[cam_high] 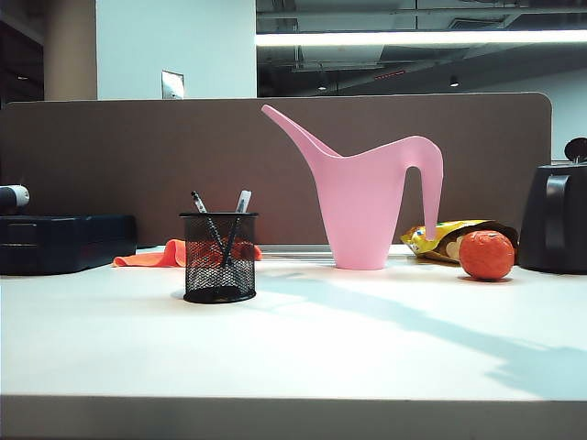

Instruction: Pick up a few water-based pens and put them in the pen basket.

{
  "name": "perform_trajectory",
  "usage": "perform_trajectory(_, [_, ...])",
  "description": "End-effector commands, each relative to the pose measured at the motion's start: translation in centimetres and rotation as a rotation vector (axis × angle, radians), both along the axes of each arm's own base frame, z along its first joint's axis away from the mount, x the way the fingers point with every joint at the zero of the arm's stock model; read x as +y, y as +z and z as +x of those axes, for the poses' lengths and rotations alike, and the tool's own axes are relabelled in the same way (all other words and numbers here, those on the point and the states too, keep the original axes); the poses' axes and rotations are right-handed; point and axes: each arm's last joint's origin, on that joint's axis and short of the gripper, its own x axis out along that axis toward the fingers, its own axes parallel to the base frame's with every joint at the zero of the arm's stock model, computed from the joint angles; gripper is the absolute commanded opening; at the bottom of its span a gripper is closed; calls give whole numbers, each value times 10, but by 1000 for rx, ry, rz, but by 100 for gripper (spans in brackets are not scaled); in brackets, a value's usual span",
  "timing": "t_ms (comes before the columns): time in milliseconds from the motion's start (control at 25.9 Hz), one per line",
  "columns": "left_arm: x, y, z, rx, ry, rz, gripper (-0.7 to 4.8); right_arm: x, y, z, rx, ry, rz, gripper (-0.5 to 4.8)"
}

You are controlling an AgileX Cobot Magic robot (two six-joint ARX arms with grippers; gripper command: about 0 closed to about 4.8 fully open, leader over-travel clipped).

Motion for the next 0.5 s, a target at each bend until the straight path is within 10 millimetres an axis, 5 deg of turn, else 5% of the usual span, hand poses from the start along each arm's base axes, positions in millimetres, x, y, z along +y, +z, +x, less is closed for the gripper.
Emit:
perform_trajectory(39, [0, 2, 0, -13, 1, -4, -4, -4, 13, -6, -55, 0, 32, -9])
perform_trajectory(502, [0, 2, 0, -13, 1, -4, -4, -3, 23, -1, -102, 11, 59, -9])
